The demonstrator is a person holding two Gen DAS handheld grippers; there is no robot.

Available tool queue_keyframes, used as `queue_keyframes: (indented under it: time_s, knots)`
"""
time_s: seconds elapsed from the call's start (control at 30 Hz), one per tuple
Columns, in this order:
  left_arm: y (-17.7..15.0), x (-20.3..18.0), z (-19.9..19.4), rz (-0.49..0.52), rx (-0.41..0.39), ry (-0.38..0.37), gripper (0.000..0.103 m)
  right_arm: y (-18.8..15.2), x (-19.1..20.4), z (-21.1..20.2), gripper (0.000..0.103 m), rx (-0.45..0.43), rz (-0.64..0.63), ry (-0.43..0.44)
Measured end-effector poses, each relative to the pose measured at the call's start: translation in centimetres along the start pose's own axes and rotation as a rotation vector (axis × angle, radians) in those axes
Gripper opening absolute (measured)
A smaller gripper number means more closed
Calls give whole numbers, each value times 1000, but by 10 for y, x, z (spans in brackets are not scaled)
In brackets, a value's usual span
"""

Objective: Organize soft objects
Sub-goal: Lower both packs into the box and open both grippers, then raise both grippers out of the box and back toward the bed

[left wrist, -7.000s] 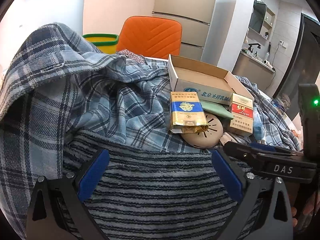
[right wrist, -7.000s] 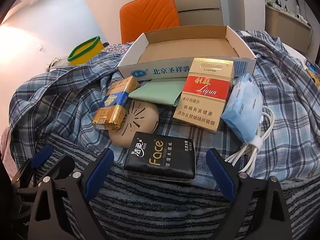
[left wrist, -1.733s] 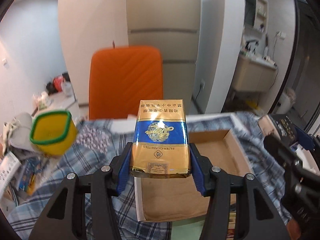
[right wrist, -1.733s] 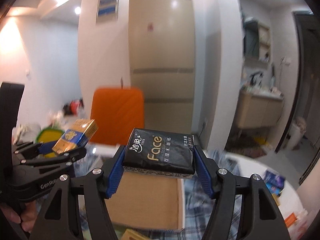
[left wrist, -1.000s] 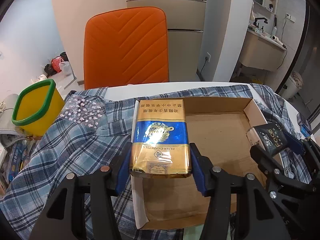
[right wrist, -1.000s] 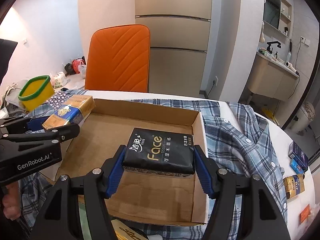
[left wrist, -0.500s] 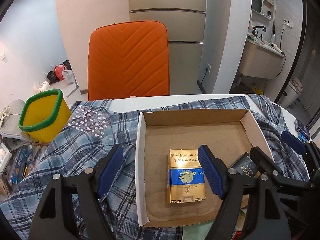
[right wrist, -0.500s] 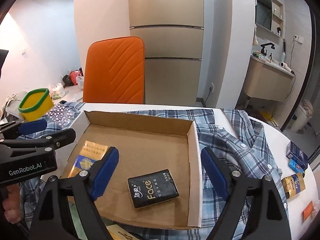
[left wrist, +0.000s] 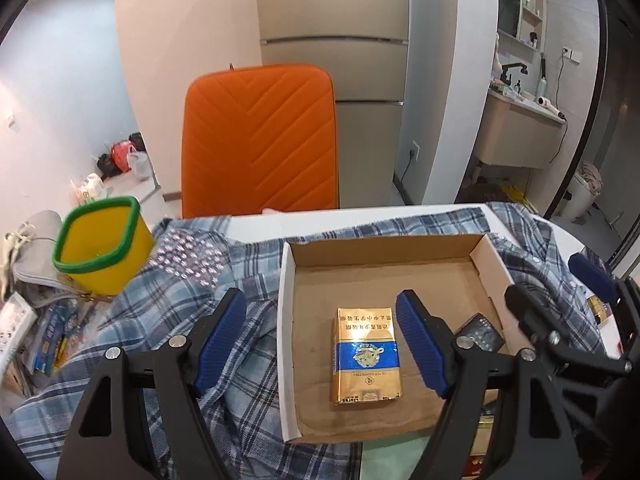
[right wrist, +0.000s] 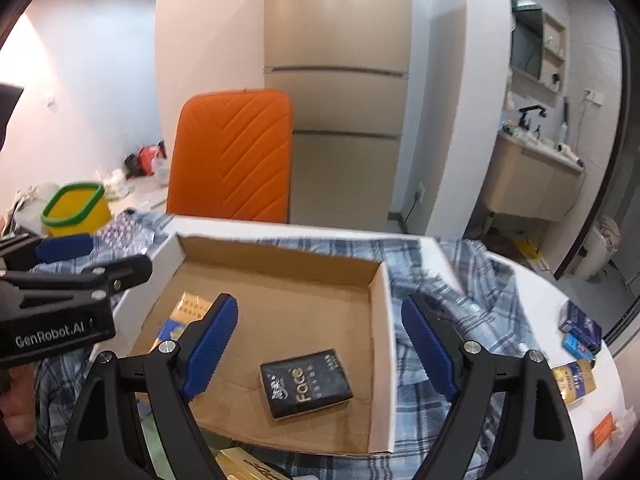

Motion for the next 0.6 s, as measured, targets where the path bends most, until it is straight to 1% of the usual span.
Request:
queue_keyframes:
  time_s: [0.17,0.23,0.3,0.33,0.4,0.47,0.53,0.6]
  knots:
    - [-2,0,-39,-6,-91,5,77,7,-4,-36,86,-96,7,-5]
    - [-3,0,-56,-6,-140,1,83,9,-5,-54,86,-138,9,-9]
    - [-5,0,-76,-9,-213,2,97,10,-6,-70,86,-177,12,-11]
    - [-6,1,-86,-13,-249,6,102,11,-8,-82,86,-206,17,-10]
    - [-8,2,-105,-19,-318,13,102,11,-12,-103,86,-260,28,-12]
    - [-11,2,-123,-18,-371,7,102,9,-15,-123,89,-318,38,-22]
    - [-15,4,-140,-21,-413,-6,102,7,-20,-151,103,-400,40,-31]
    - [-18,8,-152,-31,-446,-18,102,3,-21,-173,103,-470,45,-40]
Point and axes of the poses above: each gripper's, at about its wrist camera, not at the fingertips, and z roughly the way its jaws point, x to its left, y to its top, the point moved 2 cm from there along z, roughly the way its jaws point, and after that the axes turned 13 degrees about x, right-handed, at the moved point
